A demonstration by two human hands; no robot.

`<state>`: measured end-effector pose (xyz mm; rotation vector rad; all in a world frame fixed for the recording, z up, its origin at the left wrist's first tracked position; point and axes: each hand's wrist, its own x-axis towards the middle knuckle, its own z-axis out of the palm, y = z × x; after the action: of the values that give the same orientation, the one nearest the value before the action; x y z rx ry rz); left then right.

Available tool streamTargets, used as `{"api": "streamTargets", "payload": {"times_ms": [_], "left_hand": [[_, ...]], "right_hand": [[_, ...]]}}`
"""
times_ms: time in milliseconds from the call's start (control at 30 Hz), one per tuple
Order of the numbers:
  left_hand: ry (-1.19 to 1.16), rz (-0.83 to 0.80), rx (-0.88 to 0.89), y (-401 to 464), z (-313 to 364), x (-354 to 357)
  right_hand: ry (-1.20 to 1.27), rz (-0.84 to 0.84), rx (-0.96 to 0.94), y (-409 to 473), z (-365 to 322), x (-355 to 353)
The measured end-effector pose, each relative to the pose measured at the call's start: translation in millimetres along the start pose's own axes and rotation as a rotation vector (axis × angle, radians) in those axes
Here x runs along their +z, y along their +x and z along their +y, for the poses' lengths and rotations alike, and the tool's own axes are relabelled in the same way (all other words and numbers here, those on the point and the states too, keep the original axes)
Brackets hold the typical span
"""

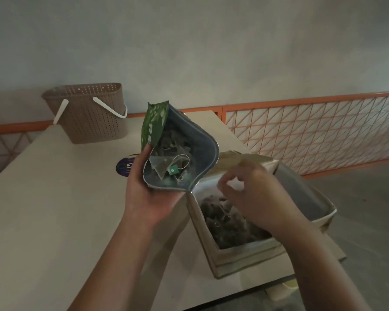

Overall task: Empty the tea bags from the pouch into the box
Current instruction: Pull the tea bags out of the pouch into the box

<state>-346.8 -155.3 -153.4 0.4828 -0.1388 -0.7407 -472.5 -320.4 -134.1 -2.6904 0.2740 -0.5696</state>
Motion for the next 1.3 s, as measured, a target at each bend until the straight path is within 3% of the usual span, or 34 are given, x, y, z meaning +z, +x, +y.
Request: {"api": "streamTargets", "payload": {"times_ms": [67,100,200,433,700,867,1100,1300], "left_hand": [[0.037,0.004,0.017,0.3,0.0,-0.6],[0.050,0.008,0.021,-0.5,-0.2,0.3],[0.051,0.010,0.020,-4.9,-0.3,4.8],[0.045,0.076,0.037,-6.2,2.0,8.5],[0.022,0.081,0.055,-2.7,2.0,9.2],[-0.013,0.056,0.061,1.3,4.7,13.7],[-0.027,0.052,0.051,4.2,2.0,14.1],[-0.020,0.040,0.040,2.6,-1.8,9.9]], "right_hand": [[0.174,0.229,-0.088,5.5,-28.4,-7.8],[0.227,0.254,-0.138,10.3,-41.0,-9.3],[0.213,0.148,-0.250,30.7,-65.4,-0.7],[-0.181,-0.158,-0.143,71.3,-84.1,26.1],[-0.076,-0.006,-0.211,71.5,-76.3,19.0],[0.240,0.142,-0.197,59.7,-73.2,-5.0],[0.836,0.297,0.011,37.9,-46.2,-36.3],[1.017,0.340,0.063,23.0,-13.3,-50.2]]}}
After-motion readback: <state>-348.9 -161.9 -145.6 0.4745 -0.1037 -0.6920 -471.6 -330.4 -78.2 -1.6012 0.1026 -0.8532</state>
